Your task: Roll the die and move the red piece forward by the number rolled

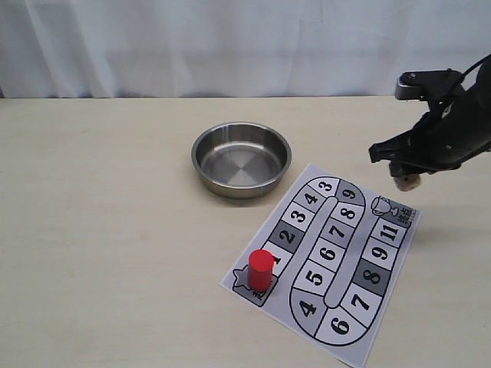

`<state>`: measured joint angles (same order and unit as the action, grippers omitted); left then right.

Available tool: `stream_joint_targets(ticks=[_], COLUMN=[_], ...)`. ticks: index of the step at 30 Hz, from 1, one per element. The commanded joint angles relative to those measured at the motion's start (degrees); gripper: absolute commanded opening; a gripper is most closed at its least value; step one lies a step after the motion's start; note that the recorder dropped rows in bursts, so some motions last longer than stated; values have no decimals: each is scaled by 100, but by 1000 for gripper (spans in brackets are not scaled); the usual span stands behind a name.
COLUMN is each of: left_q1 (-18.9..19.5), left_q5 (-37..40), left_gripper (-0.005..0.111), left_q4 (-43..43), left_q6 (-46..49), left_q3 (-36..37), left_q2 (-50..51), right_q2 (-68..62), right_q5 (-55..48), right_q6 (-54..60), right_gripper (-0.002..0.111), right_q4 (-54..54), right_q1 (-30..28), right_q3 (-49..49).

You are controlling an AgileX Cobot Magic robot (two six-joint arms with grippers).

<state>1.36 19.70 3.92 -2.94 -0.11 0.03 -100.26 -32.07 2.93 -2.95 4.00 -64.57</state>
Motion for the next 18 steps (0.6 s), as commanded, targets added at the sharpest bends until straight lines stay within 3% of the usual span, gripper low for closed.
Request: stream_joint_targets(ticks=[1, 4, 7, 8, 11, 16, 18], left_q1=[-1, -1, -1, -1, -1, -1, -1], left_q5=[-76, -76, -76, -76, -76, -76, -76], left_gripper=[0, 0, 0, 0, 0, 0, 0], left_q4=[-10, -10, -10, -10, -10, -10, -10], left_q6=[-32, -32, -32, -32, -32, -32, -32], left_q3=[11, 11, 11, 11, 11, 11, 11], left_q2=[-3, -3, -3, -3, -3, -3, -3], right_q2=[-96, -282, -420, -438, -463, -441, -441], right_q5=[-217, -497, -407, -379, -86, 127, 193], right_q6=[3099, 4136, 4175, 4135, 4106, 4117, 4117], right_gripper=[25, 56, 89, 95, 93, 69, 67], right_q4=[-3442, -4985, -4900, -4832, -4732, -4548, -4537], right_q1=[-28, -10, 17, 17, 17, 17, 17], right_q3=[32, 32, 32, 32, 32, 32, 32])
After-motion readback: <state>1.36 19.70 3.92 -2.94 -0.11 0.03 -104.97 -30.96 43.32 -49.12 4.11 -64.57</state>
